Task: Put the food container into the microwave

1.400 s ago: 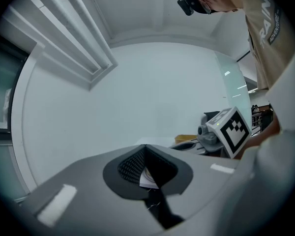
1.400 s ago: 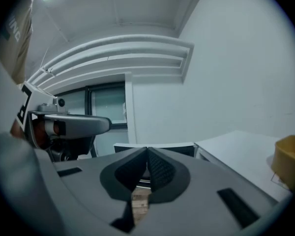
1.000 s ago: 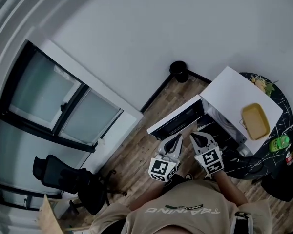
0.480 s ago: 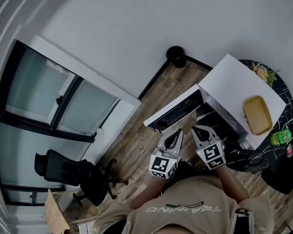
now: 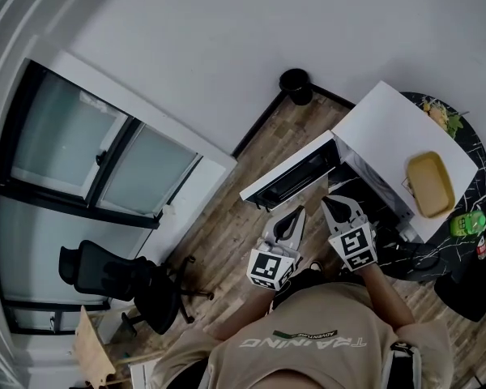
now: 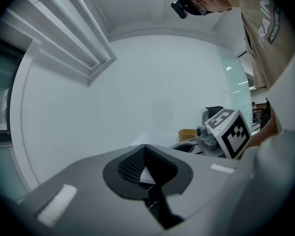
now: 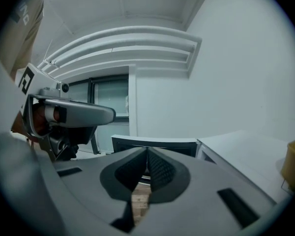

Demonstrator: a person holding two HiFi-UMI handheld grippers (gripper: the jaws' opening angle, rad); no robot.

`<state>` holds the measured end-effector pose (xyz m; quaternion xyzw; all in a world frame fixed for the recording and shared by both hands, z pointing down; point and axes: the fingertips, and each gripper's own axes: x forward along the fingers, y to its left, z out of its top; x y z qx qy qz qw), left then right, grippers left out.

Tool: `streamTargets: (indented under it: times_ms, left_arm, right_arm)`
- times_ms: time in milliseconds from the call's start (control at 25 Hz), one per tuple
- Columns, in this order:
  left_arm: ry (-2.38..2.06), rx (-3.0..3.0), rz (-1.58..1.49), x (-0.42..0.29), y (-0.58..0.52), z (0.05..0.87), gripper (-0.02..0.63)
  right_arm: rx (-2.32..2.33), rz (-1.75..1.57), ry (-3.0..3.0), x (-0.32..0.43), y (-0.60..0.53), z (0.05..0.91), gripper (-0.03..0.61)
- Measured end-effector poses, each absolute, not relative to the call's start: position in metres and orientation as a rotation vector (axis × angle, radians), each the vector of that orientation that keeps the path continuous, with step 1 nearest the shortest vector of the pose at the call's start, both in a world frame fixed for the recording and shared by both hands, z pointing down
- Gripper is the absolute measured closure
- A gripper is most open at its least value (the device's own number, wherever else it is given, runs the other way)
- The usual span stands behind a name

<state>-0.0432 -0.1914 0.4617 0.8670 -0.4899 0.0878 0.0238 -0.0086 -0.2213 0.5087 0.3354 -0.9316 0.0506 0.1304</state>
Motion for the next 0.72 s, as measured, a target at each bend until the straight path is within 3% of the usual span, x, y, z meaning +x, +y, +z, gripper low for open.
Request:
streamTargets:
  times_ms: [720]
  left_arm:
    - [-1.514, 2.682, 0.250, -0.062, -0.207, 0.458, 0.611]
  right_arm:
    - [0.945, 0.133, -2.688, -0.030, -0.227, 0.504, 0.568]
